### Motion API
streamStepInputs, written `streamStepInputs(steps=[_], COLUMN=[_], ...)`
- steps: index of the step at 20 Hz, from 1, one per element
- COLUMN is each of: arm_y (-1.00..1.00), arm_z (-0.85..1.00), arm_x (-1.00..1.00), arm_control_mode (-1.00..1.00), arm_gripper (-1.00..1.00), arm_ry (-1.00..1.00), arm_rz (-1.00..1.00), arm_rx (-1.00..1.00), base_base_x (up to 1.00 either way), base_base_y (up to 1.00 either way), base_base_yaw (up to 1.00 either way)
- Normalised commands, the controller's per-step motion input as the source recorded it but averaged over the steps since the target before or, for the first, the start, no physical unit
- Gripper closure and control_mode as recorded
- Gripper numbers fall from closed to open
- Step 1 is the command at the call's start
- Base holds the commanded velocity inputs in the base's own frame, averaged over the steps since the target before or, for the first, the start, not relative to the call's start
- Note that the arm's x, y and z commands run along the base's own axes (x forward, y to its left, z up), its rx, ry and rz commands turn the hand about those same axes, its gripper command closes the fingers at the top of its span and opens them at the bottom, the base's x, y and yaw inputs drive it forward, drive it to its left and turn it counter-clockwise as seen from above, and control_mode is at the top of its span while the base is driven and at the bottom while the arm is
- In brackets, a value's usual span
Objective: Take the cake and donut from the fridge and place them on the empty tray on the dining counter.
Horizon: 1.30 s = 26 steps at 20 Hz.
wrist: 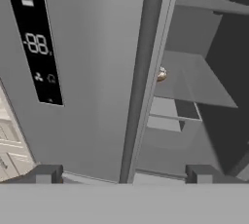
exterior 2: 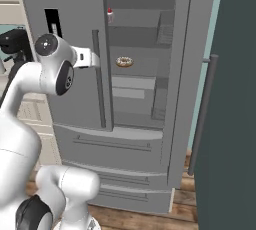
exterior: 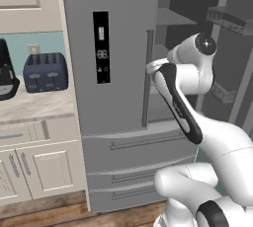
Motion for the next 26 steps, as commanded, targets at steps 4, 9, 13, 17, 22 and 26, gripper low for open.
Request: streamStepInputs(steps=[4, 9, 13, 17, 22, 26], arm_y=[-0.03, -0.15, -0.19, -0.01, 0.00, 0.00], arm_z=[-0.24, 0.00, 0.00, 0.00, -0.09, -0.26], arm_x=[0.56, 0.68, 0.76, 0.78, 0.68, 0.62], arm_control_mode=[-1.00, -1.00, -1.00, -1.00, -1.00, -1.00], arm_gripper=[-1.00, -1.00, -1.00, -1.00, -1.00, -1.00], arm_ry=[-0.18, 0.00, 0.03, 0.01, 0.00, -0.03], arm_rz=[0.00, 0.00, 0.00, 0.00, 0.00, 0.00], arm_rx=[0.02, 0.03, 0.03, 0.01, 0.00, 0.00], base_base_x=[0.00, 0.00, 0.00, 0.00, 0.00, 0.00], base_base_y=[0.00, 0.00, 0.00, 0.00, 0.00, 0.00], base_base_yaw=[0.00, 0.00, 0.00, 0.00, 0.00, 0.00])
